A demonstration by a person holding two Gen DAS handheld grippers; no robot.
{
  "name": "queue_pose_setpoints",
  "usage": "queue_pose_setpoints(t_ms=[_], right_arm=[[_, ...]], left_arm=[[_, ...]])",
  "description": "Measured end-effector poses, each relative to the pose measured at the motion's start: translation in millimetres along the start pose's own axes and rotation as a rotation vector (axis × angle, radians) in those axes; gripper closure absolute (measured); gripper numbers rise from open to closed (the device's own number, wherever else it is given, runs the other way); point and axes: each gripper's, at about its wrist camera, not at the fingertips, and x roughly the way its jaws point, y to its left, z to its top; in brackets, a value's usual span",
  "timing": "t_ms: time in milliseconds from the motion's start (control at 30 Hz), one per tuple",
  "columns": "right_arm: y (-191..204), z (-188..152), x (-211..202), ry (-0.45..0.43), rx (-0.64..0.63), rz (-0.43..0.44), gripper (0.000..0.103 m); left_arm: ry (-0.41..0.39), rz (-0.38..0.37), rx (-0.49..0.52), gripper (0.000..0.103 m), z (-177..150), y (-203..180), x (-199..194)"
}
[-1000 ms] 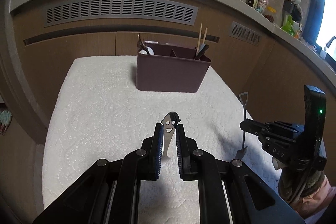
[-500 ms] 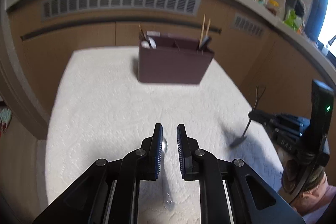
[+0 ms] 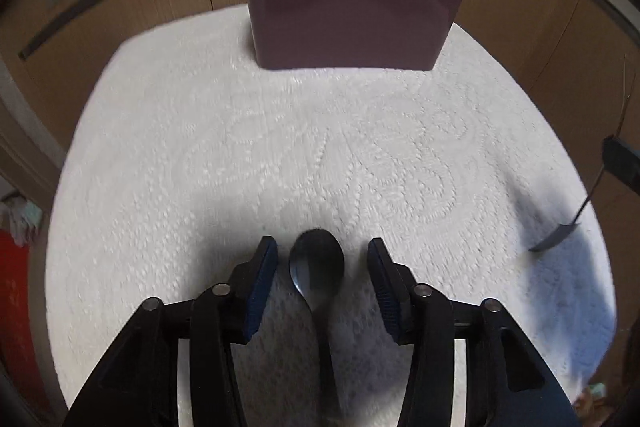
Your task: Organize utensils
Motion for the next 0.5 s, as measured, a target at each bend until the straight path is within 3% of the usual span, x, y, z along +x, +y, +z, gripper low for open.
queue_pose_setpoints(t_ms=[100, 300, 500], right_arm=[[-1.3, 0.8, -1.6, -0.004, 0.004, 0.008, 0.098], [-3.1, 5.1, 0.0, -0.007, 0.013, 0.003, 0.098], [-6.4, 42.3, -8.0, -0.077, 0.019, 0.026, 0.100]], left_arm=[[-0.032, -0.024, -0.004, 0.074, -4.1, 0.0, -8.4], [-0.187, -0.040, -0.048, 0.074, -5.1, 11.7, -58.2], [-0.365, -0.104, -0.078, 0.075, 43.9, 27.0, -115.5]])
